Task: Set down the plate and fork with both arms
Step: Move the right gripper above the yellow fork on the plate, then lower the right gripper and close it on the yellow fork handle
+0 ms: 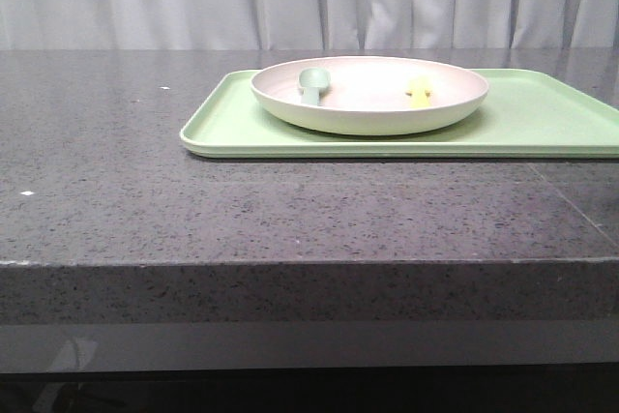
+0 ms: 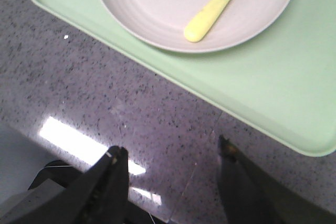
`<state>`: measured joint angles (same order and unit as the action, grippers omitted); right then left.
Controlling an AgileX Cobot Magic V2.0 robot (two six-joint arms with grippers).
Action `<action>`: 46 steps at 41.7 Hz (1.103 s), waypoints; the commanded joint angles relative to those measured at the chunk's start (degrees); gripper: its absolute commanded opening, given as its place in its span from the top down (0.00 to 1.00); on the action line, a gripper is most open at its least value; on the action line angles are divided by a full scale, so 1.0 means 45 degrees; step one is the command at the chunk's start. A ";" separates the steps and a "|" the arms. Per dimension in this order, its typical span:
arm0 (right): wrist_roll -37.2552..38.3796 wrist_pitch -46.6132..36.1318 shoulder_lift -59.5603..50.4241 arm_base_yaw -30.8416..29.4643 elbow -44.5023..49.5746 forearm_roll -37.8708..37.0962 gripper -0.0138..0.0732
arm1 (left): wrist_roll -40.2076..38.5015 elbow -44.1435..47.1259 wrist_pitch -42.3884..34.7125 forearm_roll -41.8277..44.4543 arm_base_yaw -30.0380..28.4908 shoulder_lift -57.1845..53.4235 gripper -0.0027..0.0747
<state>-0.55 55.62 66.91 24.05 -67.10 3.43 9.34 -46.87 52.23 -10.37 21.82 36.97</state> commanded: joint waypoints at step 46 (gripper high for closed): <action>0.5953 0.2930 0.9543 -0.0332 -1.0366 -0.1878 0.46 | 0.0082 -0.0318 -0.0838 -0.0226 0.0073 0.0000 0.63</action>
<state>24.67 69.31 111.78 23.68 -110.28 -4.41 9.47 -46.87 52.23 -10.37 21.82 36.97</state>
